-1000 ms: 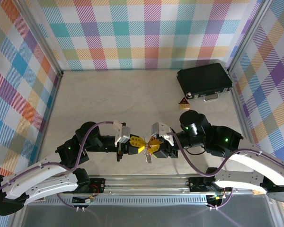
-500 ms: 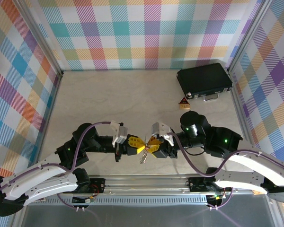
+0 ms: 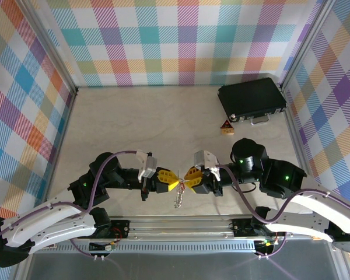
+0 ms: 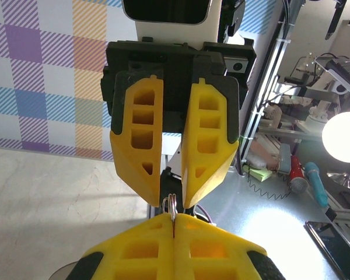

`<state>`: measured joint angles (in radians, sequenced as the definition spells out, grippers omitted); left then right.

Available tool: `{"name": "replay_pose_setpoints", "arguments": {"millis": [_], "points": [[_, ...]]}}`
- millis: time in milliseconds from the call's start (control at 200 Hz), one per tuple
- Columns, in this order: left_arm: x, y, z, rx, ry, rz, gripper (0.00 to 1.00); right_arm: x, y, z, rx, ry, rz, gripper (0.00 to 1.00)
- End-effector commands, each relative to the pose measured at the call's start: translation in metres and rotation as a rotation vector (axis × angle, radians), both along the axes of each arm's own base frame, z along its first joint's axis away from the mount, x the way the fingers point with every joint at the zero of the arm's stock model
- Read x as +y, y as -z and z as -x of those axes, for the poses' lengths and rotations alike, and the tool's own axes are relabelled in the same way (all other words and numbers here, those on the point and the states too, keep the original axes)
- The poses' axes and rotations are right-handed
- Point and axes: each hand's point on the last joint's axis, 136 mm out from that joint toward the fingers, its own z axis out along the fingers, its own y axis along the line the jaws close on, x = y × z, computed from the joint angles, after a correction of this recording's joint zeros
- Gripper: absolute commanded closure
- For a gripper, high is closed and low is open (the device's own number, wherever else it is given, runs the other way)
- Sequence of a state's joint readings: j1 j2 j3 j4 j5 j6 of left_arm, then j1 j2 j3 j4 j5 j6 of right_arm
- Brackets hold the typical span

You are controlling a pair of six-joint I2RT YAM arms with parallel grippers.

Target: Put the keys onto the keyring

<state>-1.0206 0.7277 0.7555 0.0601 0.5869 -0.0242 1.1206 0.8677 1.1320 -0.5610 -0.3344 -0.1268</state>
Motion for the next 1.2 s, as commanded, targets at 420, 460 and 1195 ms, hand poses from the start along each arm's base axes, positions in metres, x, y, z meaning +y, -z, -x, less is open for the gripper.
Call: {"name": "replay_pose_setpoints", "arguments": {"millis": [420,460,1195], "points": [[0.005,-0.022,0.01,-0.039,0.038,0.094,1.0,0.004,0.012,0.007,0.01,-0.051,0.016,1.0],[0.005,-0.022,0.011,-0.038,0.041,0.095,1.0,0.004,0.013,0.007,0.011,-0.052,0.018,1.0],[0.0,-0.028,0.011,-0.017,0.069,0.136,1.0,-0.014,-0.022,0.007,-0.054,0.006,-0.151,0.69]]}}
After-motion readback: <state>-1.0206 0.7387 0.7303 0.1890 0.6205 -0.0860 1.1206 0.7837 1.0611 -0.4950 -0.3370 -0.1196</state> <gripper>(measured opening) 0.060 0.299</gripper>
